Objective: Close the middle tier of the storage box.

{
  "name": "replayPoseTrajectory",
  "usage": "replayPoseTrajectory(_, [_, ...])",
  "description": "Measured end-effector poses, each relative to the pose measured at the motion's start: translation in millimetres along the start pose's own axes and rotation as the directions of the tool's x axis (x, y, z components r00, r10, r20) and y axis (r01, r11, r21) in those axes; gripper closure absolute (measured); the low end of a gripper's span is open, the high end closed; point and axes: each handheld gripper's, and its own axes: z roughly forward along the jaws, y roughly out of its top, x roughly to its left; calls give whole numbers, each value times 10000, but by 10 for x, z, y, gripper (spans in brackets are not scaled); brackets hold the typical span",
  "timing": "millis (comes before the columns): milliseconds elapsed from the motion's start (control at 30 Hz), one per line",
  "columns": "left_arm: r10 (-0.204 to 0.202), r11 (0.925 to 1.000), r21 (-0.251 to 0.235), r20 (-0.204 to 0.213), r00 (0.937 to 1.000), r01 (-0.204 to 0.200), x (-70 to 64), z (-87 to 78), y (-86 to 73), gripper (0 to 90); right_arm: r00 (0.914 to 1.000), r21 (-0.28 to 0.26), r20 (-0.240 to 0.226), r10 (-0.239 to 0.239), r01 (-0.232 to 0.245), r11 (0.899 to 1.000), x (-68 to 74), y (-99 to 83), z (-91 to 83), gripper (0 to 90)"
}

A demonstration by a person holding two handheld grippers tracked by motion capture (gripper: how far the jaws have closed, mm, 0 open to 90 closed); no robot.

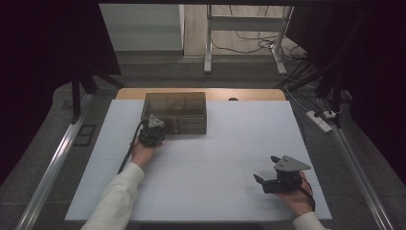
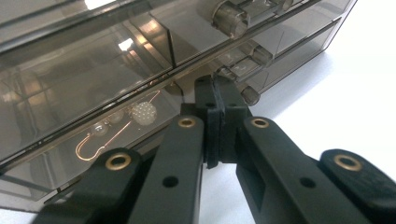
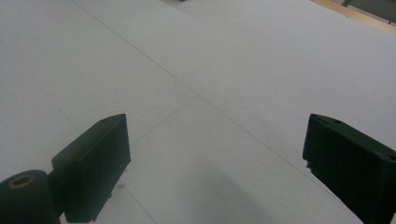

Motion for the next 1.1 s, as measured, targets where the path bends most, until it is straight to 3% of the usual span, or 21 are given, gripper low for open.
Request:
replayPoseTrajectory(333, [-27,9999,149,1,10000,27,-8,-26,-12,890,9999,-19,-11,137,-137,9999,-27,-20,-6,73])
replayPoseTrajectory(900, [-63,9999,-104,29,10000,63,-15,-385,-157,890,9997,-63,-249,26,-27,10000,-22,-22,26,73])
replayPoseTrajectory(1100, [182,9997,-160,174,9997,-179,-57,-482,-174,889,9998,-64,-213,-46,44,10000,-1,-9,24,73])
